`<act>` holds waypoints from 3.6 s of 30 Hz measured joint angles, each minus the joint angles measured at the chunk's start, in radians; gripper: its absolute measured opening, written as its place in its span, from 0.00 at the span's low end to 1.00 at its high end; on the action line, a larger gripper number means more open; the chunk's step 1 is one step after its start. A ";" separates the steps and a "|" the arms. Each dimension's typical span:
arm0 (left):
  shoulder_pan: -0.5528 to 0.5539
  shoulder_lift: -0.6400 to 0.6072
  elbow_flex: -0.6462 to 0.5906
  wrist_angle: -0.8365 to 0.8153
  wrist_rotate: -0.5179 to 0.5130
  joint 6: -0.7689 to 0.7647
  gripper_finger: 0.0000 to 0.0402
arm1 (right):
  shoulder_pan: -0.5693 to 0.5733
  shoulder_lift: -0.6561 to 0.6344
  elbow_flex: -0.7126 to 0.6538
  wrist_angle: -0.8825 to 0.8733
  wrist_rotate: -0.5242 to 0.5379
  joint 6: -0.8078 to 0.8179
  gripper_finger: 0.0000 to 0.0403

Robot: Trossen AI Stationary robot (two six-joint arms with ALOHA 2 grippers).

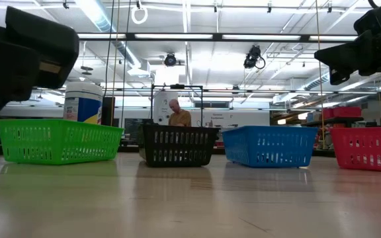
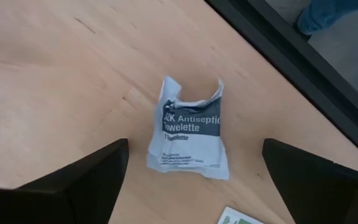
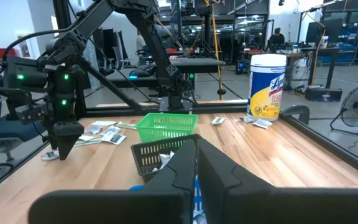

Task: Pick & Place First Aid Supplies
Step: Put the towelette pack into the black basket

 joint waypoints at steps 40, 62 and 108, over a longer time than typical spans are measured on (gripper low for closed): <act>0.004 -0.010 -0.004 -0.016 0.029 -0.074 0.48 | 0.000 0.000 0.000 0.000 0.000 0.000 0.06; 0.166 -0.219 -0.002 -0.019 0.026 -0.201 0.48 | 0.000 0.000 0.000 0.000 0.000 0.000 0.06; 0.786 -0.263 0.000 -0.207 -0.060 -0.096 0.48 | 0.000 0.000 0.000 0.000 0.000 0.000 0.06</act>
